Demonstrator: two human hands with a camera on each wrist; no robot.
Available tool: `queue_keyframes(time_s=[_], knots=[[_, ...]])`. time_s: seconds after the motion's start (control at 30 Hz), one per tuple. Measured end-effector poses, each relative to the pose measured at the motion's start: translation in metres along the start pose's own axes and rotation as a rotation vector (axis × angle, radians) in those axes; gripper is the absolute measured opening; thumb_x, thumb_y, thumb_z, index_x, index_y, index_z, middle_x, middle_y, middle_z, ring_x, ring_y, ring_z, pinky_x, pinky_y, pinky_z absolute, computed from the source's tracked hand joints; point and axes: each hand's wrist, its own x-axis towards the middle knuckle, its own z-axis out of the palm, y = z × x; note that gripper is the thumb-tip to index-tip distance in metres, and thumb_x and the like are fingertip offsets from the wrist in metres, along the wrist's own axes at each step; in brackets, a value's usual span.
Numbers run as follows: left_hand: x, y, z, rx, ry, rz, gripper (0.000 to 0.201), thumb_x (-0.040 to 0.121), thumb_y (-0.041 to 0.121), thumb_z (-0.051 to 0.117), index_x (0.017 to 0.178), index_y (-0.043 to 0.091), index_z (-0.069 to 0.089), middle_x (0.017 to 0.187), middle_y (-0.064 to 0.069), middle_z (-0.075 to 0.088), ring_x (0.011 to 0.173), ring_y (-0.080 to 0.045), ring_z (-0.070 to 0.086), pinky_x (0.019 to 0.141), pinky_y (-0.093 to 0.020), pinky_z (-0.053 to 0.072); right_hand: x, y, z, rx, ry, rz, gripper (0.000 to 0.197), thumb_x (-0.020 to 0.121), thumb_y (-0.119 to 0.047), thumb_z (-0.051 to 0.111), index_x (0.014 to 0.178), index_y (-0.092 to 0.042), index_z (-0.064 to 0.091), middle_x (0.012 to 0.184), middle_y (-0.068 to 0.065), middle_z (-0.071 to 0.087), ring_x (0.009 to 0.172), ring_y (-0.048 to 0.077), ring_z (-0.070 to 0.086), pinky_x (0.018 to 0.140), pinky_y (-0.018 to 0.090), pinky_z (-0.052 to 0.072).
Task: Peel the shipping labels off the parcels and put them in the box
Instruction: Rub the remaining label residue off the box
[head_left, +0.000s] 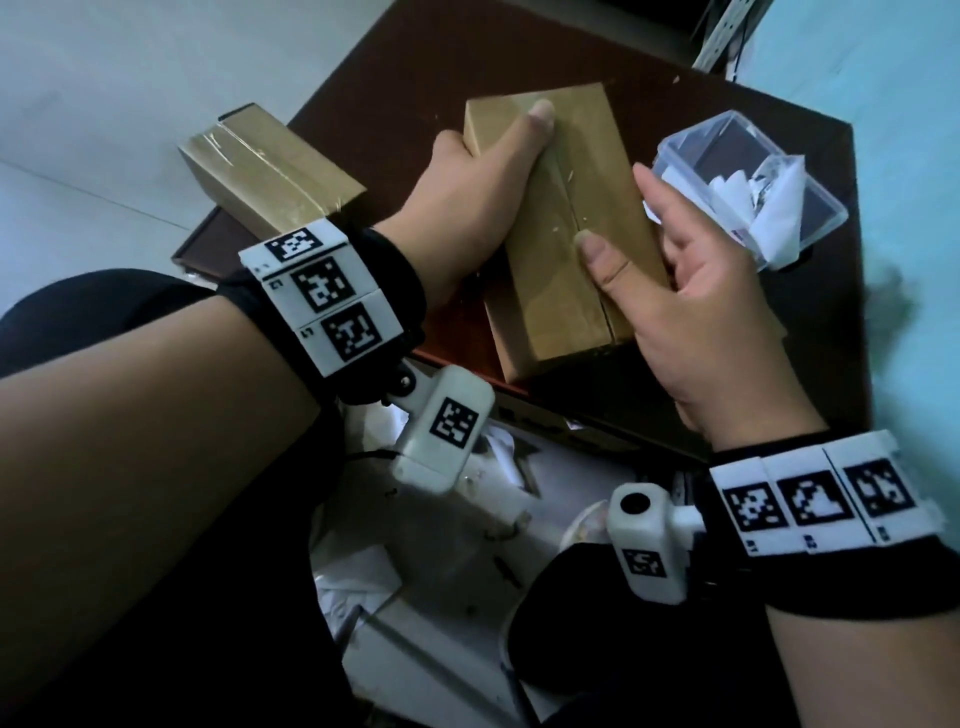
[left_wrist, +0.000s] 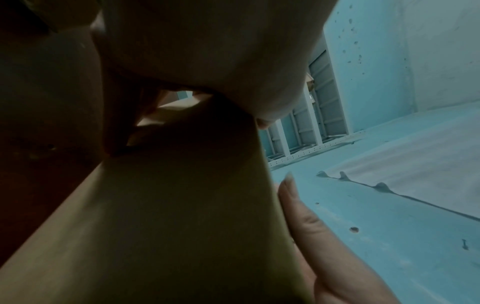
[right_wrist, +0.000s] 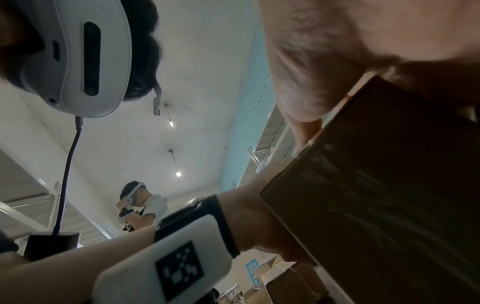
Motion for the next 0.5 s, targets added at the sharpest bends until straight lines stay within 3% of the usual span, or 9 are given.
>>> queue_keyframes(time_s=[0.17, 0.27, 0.4, 0.5], knots=[[0.0042, -0.0007, 0.0, -0.039, 0.022, -0.038, 0.096, 0.072, 0.08, 0.063, 0.145, 0.021, 0.048, 0.119, 0.001, 0.073, 0.094, -0.018, 0.078, 0.077, -0.038, 0.066, 0.0004, -0.0052, 0.0006, 0.033, -0.007, 0.016, 0.077, 0.099, -0.03, 0.079, 0.165, -0.022, 0.041, 0.141, -0.018, 0.066, 0.128, -0.005, 0.065, 0.108, 0.029, 0.056], [0.003, -0.0018, 0.0023, -0.051, 0.02, -0.018, 0.097, 0.07, 0.082, 0.062, 0.144, 0.021, 0.048, 0.119, 0.001, 0.074, 0.095, -0.017, 0.078, 0.079, -0.038, 0.065, -0.0007, -0.0038, 0.0037, 0.032, 0.07, 0.001, 0.072, 0.098, -0.032, 0.079, 0.162, -0.023, 0.047, 0.142, -0.014, 0.068, 0.128, -0.003, 0.065, 0.106, 0.032, 0.058], [0.0009, -0.005, 0.0074, -0.062, 0.023, 0.002, 0.096, 0.072, 0.081, 0.062, 0.144, 0.02, 0.049, 0.118, 0.002, 0.074, 0.095, -0.017, 0.078, 0.08, -0.038, 0.065, -0.0028, -0.0059, 0.0082, 0.031, 0.184, -0.023, 0.067, 0.098, -0.037, 0.079, 0.158, -0.021, 0.054, 0.138, -0.014, 0.07, 0.126, -0.004, 0.066, 0.102, 0.027, 0.059], [0.0006, -0.0028, 0.0065, -0.092, 0.024, 0.022, 0.084, 0.082, 0.077, 0.062, 0.144, 0.021, 0.048, 0.117, 0.002, 0.074, 0.092, -0.014, 0.079, 0.077, -0.036, 0.066, -0.0016, -0.0086, 0.0059, 0.114, 0.14, 0.004, 0.062, 0.101, -0.02, 0.071, 0.16, -0.02, 0.051, 0.13, -0.016, 0.073, 0.122, -0.002, 0.069, 0.099, 0.026, 0.06]])
